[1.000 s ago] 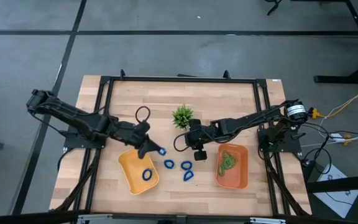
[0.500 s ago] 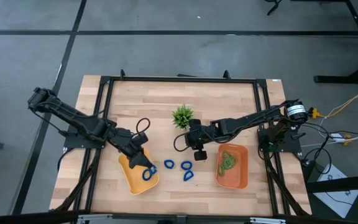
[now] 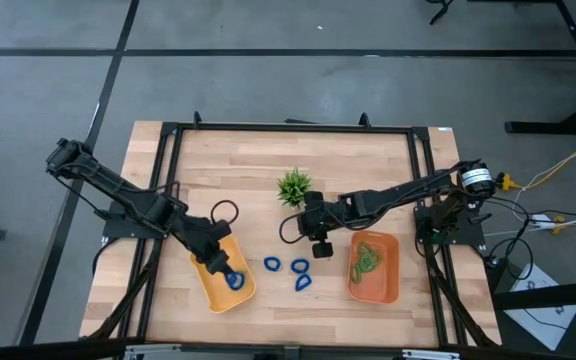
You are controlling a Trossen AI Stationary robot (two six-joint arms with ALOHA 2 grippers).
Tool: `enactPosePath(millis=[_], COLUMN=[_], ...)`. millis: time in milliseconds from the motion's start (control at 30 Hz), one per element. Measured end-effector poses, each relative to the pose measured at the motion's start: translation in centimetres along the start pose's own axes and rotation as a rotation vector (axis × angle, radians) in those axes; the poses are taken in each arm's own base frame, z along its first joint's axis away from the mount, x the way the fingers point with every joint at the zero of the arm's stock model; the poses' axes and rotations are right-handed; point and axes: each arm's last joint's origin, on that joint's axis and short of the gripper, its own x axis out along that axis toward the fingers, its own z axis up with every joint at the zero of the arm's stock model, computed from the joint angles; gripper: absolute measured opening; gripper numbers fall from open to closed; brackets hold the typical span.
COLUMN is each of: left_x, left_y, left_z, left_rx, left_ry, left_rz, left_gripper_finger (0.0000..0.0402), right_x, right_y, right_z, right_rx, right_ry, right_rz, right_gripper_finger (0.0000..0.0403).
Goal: Sort spring keychains
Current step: Put the blue spring keychain into the yellow bin
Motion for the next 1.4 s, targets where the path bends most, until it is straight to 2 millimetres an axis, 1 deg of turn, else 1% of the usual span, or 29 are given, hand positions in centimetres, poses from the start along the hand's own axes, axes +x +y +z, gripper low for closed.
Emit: enactPosePath(millis=[233,433,600,900,1133,1400], left_x=[0.0,-0.1,-0.2,-0.2,-0.2,-0.2], left_y=[1.0,1.5,1.7,1.9,1.9,1.9], left_z=[-0.1,-0.2,-0.2,-0.1,0.0,0.1], left_rx=[-0.025,-0.03,-0.031,0.002,-0.002,0.005], left_ry=[-0.02,-0.041,-0.052,-0.089,-0.097,-0.158], left_rz=[0.111,0.169,0.191,0.218,0.219,0.23], left_gripper_finger=[0.004,0.0038,0.0044,0.0041,0.0054,0.0053], right_x=[0.0,0.0,0.0,0.0,0.0,0.0], right_y=[0.0,0.0,0.0,0.0,0.0,0.0], right_z=[0.0,0.0,0.0,0.0,0.0,0.0], right_rx=[0.0,0.0,0.0,0.0,0.0,0.0], right_ry=[0.0,0.0,0.0,0.0,0.0,0.0], right_rz=[0.0,0.0,0.0,0.0,0.0,0.0], right_gripper_finger=[0.0097,0.0097,0.0097,0.0097,0.0097,0.0097])
